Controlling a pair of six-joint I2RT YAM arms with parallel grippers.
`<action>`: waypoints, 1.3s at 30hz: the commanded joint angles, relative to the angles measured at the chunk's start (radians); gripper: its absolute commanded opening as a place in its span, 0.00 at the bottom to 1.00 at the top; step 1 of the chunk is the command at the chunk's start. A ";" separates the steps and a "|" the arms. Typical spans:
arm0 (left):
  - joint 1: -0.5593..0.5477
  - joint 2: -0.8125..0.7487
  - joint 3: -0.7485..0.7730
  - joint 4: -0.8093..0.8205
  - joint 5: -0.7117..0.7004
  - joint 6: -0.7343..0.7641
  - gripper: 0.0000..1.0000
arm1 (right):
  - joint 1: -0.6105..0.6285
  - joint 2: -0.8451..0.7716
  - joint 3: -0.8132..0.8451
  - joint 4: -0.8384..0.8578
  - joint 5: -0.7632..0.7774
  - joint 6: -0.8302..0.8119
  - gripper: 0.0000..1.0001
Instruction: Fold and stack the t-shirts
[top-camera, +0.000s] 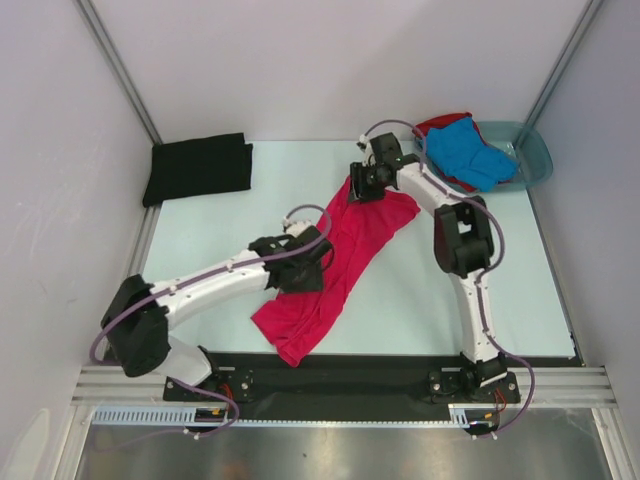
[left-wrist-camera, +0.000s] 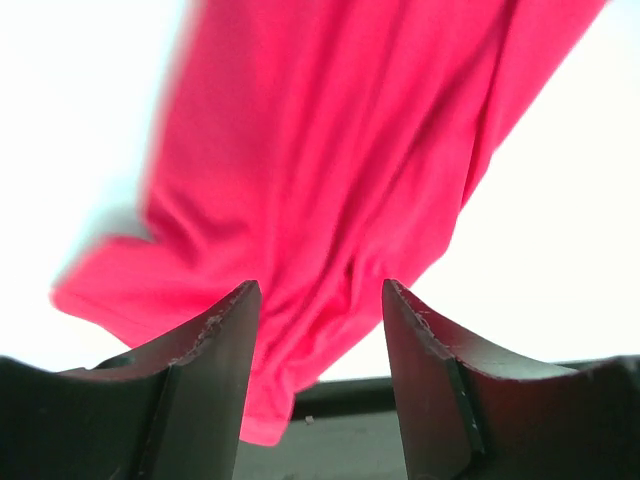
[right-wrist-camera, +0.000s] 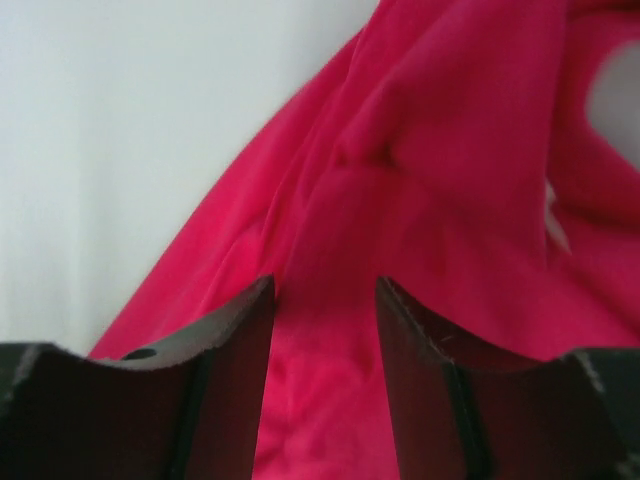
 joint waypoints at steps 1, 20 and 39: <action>0.065 -0.110 0.043 -0.032 -0.142 0.057 0.58 | 0.001 -0.303 -0.106 0.171 0.124 -0.061 0.51; 0.153 0.041 -0.021 0.322 -0.046 0.426 1.00 | 0.044 -0.402 -0.490 0.180 0.461 0.067 0.50; 0.073 0.229 -0.037 0.327 0.028 0.447 1.00 | 0.116 -0.195 -0.336 0.050 0.642 0.058 0.51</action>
